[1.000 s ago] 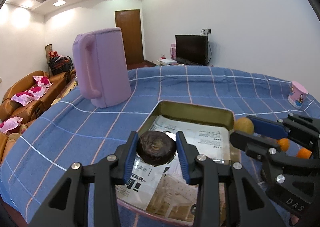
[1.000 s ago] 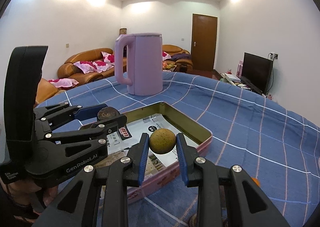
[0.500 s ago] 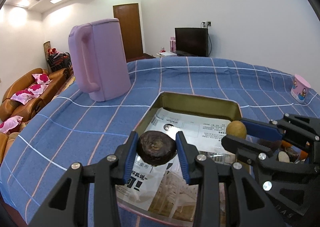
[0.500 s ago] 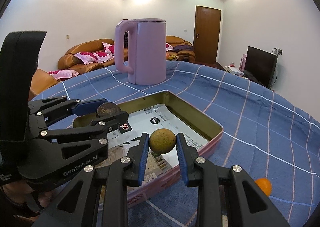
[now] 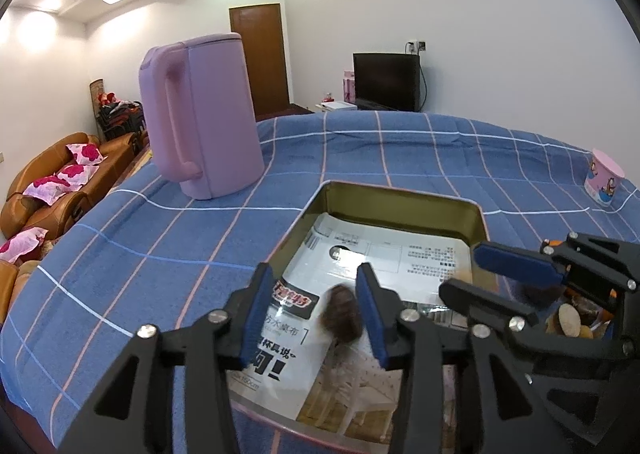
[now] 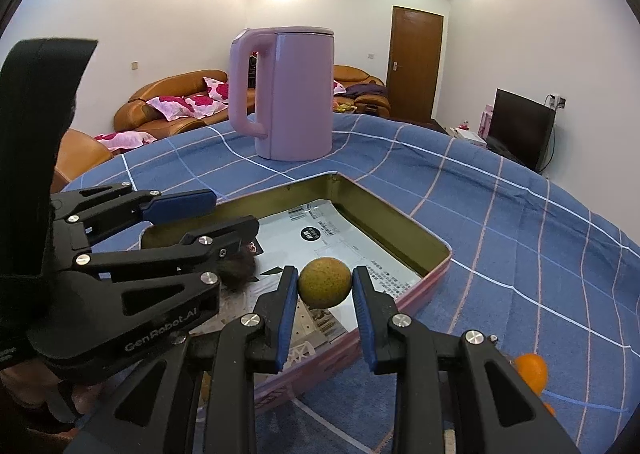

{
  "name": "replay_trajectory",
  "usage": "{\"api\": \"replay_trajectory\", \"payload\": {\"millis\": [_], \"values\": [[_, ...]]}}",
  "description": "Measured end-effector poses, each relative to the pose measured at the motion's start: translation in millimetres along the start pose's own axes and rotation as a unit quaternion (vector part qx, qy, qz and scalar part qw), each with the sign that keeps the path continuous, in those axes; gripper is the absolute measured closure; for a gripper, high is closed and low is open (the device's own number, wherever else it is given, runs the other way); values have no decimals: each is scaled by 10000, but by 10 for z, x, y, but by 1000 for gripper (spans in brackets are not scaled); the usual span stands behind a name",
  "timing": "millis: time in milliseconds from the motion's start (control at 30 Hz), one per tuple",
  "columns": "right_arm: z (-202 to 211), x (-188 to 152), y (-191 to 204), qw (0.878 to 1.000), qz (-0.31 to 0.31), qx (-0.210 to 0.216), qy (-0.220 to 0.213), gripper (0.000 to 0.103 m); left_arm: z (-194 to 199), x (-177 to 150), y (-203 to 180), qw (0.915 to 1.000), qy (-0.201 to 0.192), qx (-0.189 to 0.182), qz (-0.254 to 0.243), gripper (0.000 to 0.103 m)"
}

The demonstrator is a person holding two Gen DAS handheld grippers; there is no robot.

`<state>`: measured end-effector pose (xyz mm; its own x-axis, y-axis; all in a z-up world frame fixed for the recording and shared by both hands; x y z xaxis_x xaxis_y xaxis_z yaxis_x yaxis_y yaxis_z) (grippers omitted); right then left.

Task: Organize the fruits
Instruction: 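Open left tool to drop the brown fruit while right tool releases its fruit into the tin, then grasp an orange with the right tool while left tool approaches a brown cylinder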

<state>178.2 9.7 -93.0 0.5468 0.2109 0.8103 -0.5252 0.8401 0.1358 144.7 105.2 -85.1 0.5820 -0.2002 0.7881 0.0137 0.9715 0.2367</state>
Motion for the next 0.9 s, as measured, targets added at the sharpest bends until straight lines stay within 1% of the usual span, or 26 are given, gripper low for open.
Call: {"api": "replay_trajectory", "payload": {"millis": [67, 100, 200, 333, 400, 500, 567, 667, 800, 900], "values": [[20, -6, -26, 10000, -52, -21, -15, 63, 26, -9, 14, 10000, -13, -9, 42, 47], [41, -11, -38, 10000, -74, -11, -27, 62, 66, -13, 19, 9999, -50, -39, 86, 46], [173, -54, -62, 9999, -74, -46, -117, 61, 183, -16, 11, 9997, -176, -36, 147, 40], [468, -184, -182, 9992, -18, -265, -297, 61, 396, -14, -106, 9990, -392, -81, 187, 33], [634, -269, -307, 9979, -72, -513, -379, 61, 487, -20, -219, 9986, -465, -175, 180, 32], [910, -392, -586, 9941, -325, -919, -475, 61, 578, -27, -389, 9980, -539, -304, 117, 32], [1095, -469, -820, 9897, -556, -1217, -516, 61, 619, -33, -524, 9977, -554, -397, 60, 32], [1276, -548, -1113, 9829, -874, -1531, -539, 61, 658, -45, -714, 9970, -524, -571, 2, 32], [1355, -648, -1347, 9774, -1175, -1703, -427, 58, 680, -51, -947, 9962, -477, -713, -127, 32], [1364, -683, -1393, 9787, -1292, -1557, -348, 58, 711, -55, -1135, 9955, -462, -771, -313, 32]]}}
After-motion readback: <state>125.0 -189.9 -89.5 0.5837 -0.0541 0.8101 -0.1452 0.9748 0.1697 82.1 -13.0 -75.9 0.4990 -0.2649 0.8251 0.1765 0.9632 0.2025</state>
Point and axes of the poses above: each gripper's, at about its wrist camera, not at the fingertips, and z roughly against the way its jaws point, y to its left, x to its top, the point moved 3 cm from there along -z, roughly the way its jaws point, and after that the axes turned 13 degrees about -z, right-handed, at the moved point
